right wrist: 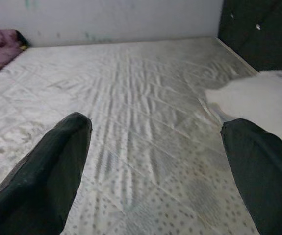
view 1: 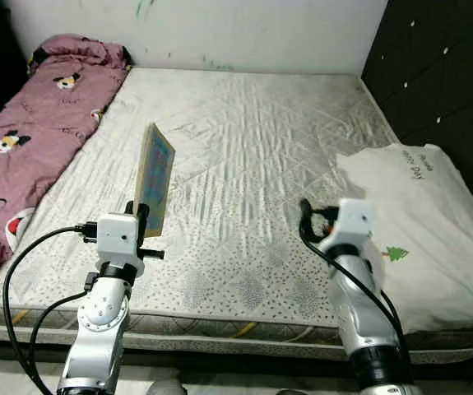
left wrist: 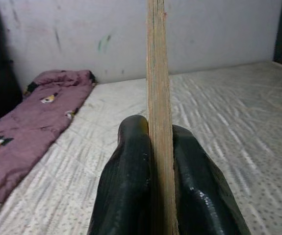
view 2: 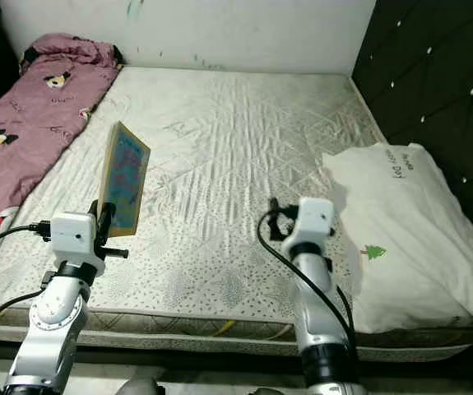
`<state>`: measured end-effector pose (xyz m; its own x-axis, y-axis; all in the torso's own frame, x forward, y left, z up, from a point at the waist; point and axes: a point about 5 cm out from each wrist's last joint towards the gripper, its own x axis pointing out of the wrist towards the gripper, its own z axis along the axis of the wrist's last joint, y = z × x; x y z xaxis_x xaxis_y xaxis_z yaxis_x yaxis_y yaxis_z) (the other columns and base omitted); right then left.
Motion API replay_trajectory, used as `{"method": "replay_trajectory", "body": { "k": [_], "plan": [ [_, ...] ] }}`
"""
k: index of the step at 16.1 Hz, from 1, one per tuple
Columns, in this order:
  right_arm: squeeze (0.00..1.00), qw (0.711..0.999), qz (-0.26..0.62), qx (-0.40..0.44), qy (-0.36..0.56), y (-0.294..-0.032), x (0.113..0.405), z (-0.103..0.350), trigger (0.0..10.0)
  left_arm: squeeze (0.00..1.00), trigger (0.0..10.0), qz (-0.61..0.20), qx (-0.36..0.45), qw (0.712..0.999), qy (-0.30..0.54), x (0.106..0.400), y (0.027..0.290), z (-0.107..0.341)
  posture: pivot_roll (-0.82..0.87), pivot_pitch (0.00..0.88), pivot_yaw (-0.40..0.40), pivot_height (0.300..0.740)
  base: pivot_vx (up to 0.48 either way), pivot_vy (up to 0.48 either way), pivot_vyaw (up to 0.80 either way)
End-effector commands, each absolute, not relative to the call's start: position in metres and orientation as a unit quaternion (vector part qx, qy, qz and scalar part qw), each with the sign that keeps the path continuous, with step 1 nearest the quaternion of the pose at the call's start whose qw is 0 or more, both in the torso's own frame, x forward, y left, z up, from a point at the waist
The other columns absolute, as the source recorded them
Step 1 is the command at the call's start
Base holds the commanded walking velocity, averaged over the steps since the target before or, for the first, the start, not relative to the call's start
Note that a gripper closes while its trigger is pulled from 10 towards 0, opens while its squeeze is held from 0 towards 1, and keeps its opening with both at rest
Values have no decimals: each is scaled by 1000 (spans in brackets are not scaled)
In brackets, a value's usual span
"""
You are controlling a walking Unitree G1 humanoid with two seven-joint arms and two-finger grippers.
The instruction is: Clean up the room
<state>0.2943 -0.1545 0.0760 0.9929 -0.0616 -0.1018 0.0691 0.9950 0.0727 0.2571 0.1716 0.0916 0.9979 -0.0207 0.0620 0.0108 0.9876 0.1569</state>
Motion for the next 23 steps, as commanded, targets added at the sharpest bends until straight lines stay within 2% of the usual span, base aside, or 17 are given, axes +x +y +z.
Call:
{"method": "replay_trajectory", "body": {
  "k": [1, 10, 16, 23],
  "plan": [
    [0, 997, -40, 42, 42, -155, 294, 79, 10000, 0, 10000, -17, 94, 994, -50, 262, 168, 99, 47, 0, 29, 740, 0, 0, -800],
    [0, 998, -30, 34, 44, -153, 297, 78, 10000, 0, 10000, -26, 108, 993, -42, 265, 162, 97, 71, 0, -4, 740, 0, 0, -778],
    [0, 998, -27, 26, 44, -155, 295, 79, 10000, 0, 10000, -34, 97, 994, -44, 265, 156, 98, 46, 0, -6, 740, 0, 0, 0],
    [0, 999, -21, 21, 45, -155, 294, 80, 10000, 0, 10000, -33, 88, 995, -46, 266, 153, 99, 46, 0, -13, 740, 0, -350, 0]
  ]
}}
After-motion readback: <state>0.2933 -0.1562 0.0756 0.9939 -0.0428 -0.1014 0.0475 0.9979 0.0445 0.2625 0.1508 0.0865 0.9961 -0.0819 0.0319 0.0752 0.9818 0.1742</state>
